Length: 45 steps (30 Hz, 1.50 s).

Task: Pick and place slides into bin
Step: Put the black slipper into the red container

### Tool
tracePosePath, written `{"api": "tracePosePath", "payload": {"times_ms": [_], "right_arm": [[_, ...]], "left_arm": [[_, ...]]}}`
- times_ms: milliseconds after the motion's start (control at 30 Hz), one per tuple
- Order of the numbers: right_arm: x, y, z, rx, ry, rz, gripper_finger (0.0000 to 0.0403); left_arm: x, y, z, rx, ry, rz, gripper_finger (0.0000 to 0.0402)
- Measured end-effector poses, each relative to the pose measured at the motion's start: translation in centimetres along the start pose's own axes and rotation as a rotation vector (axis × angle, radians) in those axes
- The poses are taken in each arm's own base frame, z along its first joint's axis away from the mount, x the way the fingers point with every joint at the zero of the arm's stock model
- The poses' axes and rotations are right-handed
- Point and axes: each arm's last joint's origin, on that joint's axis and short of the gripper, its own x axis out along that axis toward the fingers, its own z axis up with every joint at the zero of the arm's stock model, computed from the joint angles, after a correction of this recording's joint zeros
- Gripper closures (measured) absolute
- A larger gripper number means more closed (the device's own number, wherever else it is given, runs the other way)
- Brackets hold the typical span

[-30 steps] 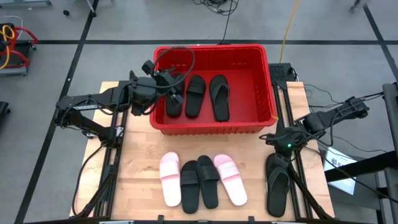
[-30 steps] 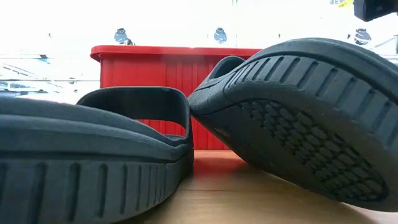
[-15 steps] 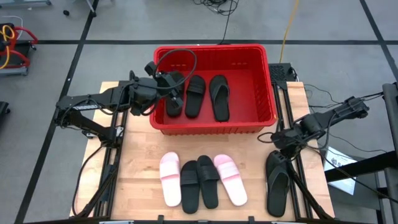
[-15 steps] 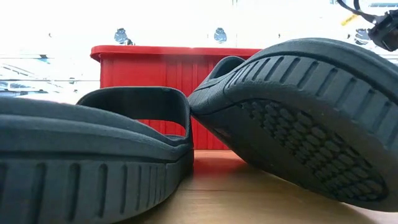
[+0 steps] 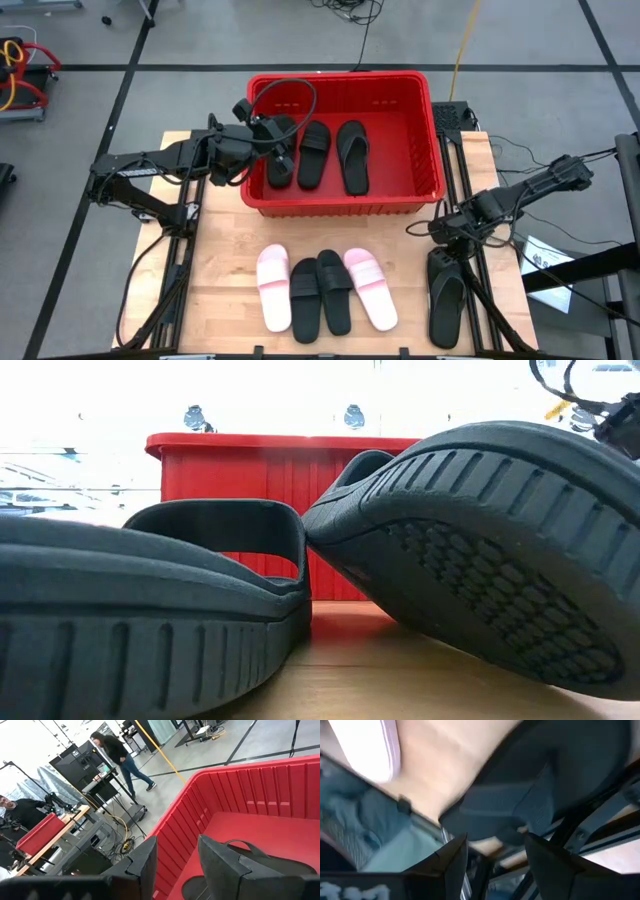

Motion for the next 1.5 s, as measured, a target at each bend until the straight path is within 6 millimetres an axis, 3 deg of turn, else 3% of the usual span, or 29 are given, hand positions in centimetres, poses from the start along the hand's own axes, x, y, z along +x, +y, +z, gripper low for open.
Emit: {"api": "tracePosePath", "payload": {"times_ms": [200,567,900,1500], "right_arm": [[2.0,-1.3,0.7,0.085,0.110,-0.046,0.0212],[4.9,-2.6,2.3,0.142,0.105,-0.014,0.0219],[5.4,-3.1,2.8,0.210,0.000,-0.037,0.0237],[6.2,-3.8,3.1,0.288,0.008,-0.085,0.0239]], "left_arm": [[0.0,0.0,0.0,0.000,0.000,0.000,0.0252],[0.0,0.0,0.0,-0.001,0.000,0.000,0.0252],[0.0,-0.1,0.0,-0.007,-0.011,-0.033,0.0252],[0.0,-0.2,0.1,-0.002,-0.020,-0.058,0.0252]]}}
